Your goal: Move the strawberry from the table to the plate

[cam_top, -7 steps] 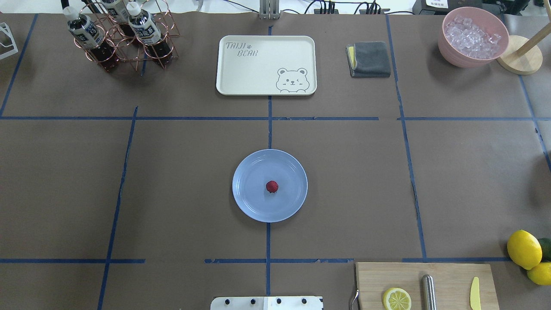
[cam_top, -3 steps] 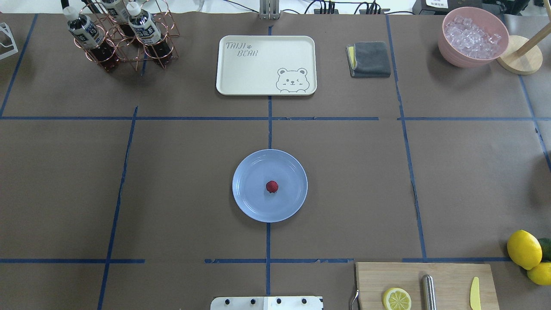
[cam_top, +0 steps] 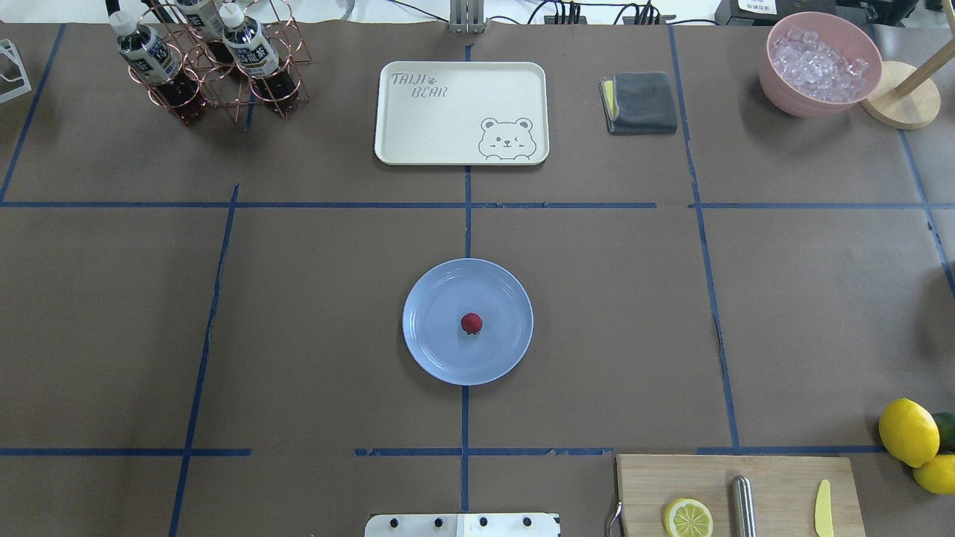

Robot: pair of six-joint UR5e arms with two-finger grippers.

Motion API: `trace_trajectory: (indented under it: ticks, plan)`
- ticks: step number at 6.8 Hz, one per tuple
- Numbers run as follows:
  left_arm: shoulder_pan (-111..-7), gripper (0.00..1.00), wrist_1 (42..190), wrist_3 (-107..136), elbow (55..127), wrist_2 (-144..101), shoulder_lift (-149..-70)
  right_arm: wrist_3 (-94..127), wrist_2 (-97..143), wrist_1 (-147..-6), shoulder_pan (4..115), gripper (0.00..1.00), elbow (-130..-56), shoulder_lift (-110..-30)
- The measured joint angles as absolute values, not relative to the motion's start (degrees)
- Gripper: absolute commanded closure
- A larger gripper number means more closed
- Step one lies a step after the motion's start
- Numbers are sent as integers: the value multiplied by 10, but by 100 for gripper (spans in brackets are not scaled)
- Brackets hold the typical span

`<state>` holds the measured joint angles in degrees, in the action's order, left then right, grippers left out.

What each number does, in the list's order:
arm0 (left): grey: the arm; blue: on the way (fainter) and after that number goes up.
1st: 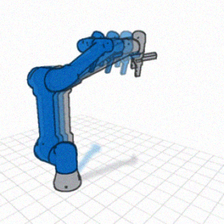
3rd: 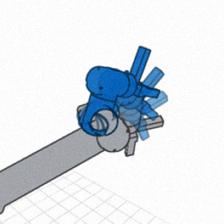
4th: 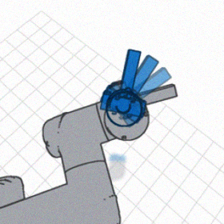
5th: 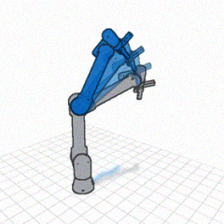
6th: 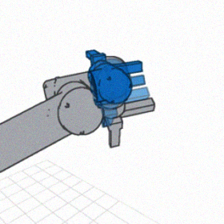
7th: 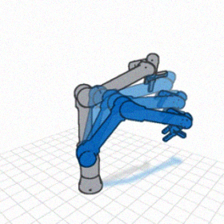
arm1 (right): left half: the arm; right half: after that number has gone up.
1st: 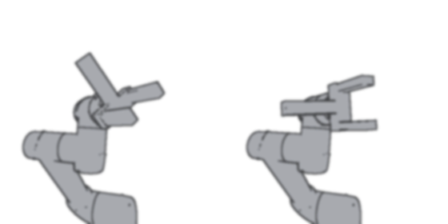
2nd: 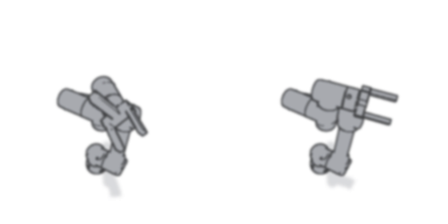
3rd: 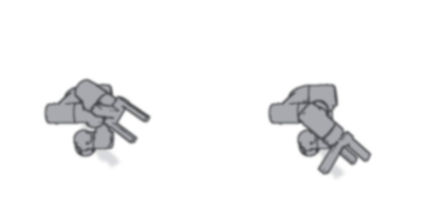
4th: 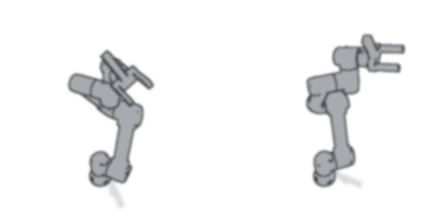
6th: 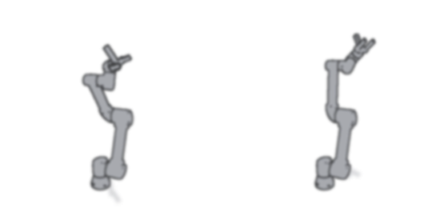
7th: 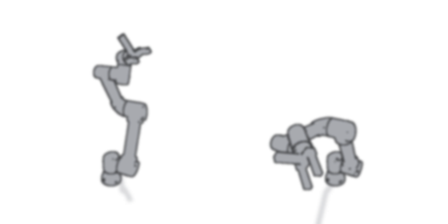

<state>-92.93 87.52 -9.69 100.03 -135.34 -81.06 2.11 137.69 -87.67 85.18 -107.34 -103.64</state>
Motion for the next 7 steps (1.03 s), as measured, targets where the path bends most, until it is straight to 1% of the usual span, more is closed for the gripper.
trace_trajectory:
  ticks: [3,7]
  plan:
    - [-929,0,872,-97,998,-1356,-801,28,1380,-878,850,0,-1073,-1032]
    - [-929,0,873,-99,1010,-1356,-796,29,1377,-877,848,0,-1048,-1003]
